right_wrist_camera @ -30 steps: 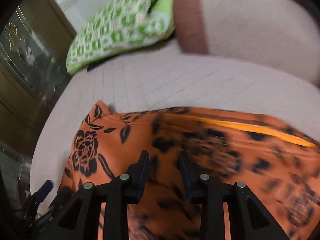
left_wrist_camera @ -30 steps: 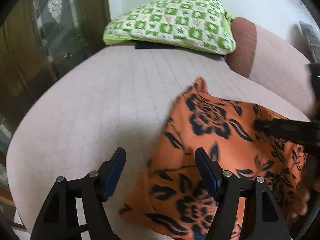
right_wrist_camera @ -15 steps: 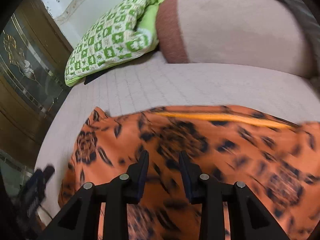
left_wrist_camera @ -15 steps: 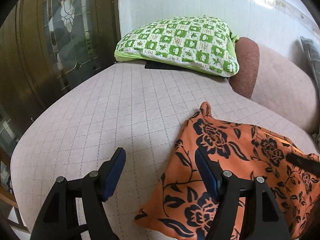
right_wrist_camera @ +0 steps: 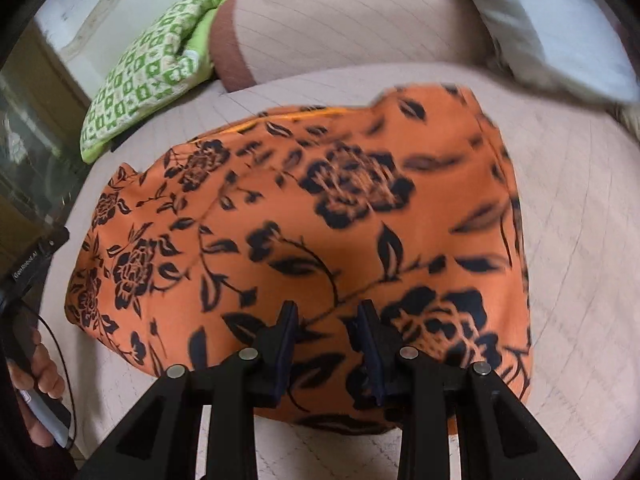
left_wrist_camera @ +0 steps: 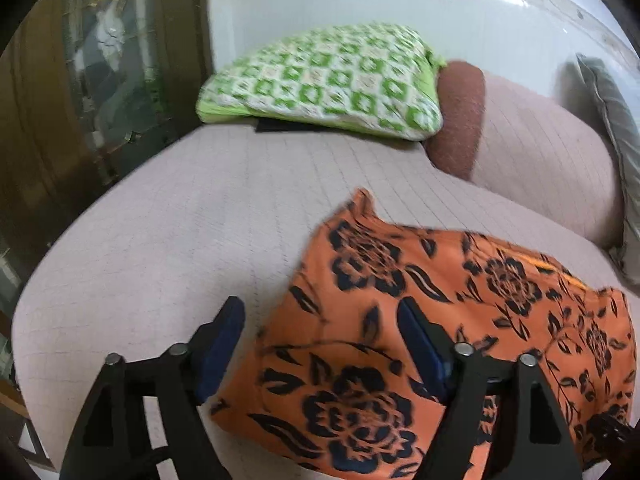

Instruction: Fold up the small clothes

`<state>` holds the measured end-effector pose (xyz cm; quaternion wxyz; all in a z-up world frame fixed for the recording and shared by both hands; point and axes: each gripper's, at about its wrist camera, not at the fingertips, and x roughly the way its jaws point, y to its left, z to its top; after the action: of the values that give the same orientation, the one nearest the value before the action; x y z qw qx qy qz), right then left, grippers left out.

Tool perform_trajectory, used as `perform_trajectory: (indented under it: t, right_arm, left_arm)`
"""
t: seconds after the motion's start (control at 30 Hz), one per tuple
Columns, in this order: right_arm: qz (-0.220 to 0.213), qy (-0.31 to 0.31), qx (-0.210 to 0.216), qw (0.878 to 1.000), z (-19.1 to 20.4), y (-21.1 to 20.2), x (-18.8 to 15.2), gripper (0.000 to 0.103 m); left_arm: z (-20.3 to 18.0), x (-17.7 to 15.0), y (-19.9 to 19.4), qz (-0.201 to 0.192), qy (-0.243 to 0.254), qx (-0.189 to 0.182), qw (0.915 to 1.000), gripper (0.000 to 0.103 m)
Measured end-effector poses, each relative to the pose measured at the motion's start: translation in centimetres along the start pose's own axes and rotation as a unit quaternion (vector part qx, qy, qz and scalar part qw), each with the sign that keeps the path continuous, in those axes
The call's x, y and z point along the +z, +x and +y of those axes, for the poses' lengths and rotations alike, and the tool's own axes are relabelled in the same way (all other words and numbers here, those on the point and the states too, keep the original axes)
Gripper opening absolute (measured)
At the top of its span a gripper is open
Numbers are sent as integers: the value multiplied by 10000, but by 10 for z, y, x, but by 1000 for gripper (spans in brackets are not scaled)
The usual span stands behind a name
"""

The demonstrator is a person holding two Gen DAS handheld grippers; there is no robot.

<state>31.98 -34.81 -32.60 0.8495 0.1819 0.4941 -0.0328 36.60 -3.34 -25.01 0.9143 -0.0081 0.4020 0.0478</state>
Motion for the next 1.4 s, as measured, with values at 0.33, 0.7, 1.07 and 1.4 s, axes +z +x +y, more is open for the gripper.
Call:
perform_trajectory:
  t: [0.33, 0.7, 1.07, 1.4]
  right_arm:
    - [-409, 725, 523, 9952, -52, -20, 4, 34]
    - [-492, 1398, 1123, 9825, -88, -30, 10, 34]
    - [-140, 1883, 1219, 9744, -102, -21, 5, 38]
    - [-177, 2112, 2204, 9521, -70, -63, -30, 67]
  left_arm:
    - [-18, -12, 41, 840, 319, 81, 9959, 82]
    - [-3, -6, 45, 726, 309, 284, 9965, 91]
    - [21, -1, 51, 989, -66, 340, 9945, 93]
    - [50, -11, 12, 1201, -900, -114, 9886, 93]
